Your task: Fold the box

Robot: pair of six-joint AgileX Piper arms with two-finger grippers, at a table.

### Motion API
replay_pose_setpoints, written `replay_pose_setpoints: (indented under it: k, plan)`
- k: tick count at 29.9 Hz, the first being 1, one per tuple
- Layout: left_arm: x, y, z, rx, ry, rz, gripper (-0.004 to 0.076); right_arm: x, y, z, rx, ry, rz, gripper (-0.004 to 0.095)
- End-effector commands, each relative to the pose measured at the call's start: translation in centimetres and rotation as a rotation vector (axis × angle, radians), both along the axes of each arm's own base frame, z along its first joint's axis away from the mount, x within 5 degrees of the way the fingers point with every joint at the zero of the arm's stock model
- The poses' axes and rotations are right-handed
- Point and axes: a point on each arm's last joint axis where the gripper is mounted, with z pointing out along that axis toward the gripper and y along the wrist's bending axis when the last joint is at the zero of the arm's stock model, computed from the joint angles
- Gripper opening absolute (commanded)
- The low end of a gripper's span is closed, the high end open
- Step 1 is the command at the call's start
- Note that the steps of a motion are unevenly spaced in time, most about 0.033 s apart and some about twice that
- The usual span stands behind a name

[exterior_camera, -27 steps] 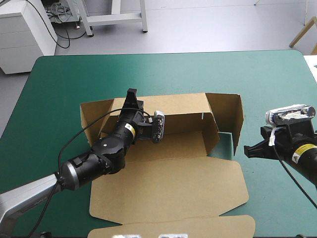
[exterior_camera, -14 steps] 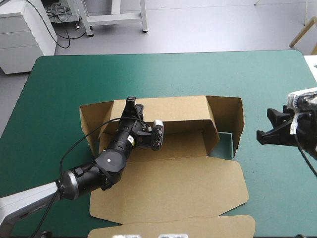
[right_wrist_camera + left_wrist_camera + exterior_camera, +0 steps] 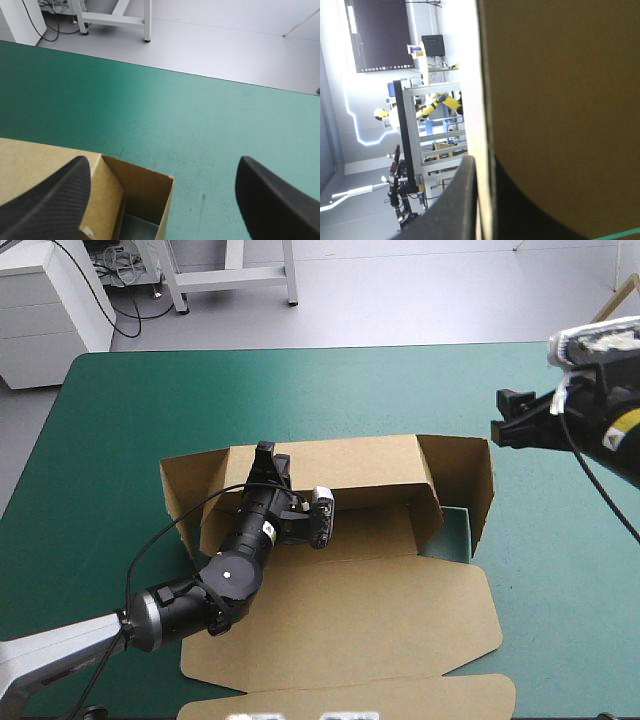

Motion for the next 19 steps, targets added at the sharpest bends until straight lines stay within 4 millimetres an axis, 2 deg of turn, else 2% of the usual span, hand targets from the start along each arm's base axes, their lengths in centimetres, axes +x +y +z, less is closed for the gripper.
replay_pose_setpoints:
  k: [1, 6, 12, 15, 19]
  plan:
    - [-0.6, -0.5, -0.2, -0.052, 0.048, -0.040, -0.0010, 2.1, 0.6, 1.7, -0.003, -0.073, 0.002, 0.0738]
    - [-0.6, -0.6, -0.2, -0.052, 0.049, -0.049, -0.0010, 6.2, 2.1, 2.0, -0.030, -0.050, 0.008, 0.0738]
    - [-0.7, -0.7, -0.2, -0.065, 0.056, -0.060, -0.0010, 10.9, 3.6, 1.4, -0.043, 0.023, 0.002, 0.0738]
    - [-0.7, -0.7, -0.2, -0.085, 0.060, -0.046, -0.0010, 13.2, 3.5, 1.0, 0.010, 0.065, 0.029, 0.0738]
    - [-0.7, -0.7, -0.2, -0.099, 0.062, -0.042, -0.0010, 16.7, 2.4, -0.5, 0.136, 0.125, 0.077, 0.0738]
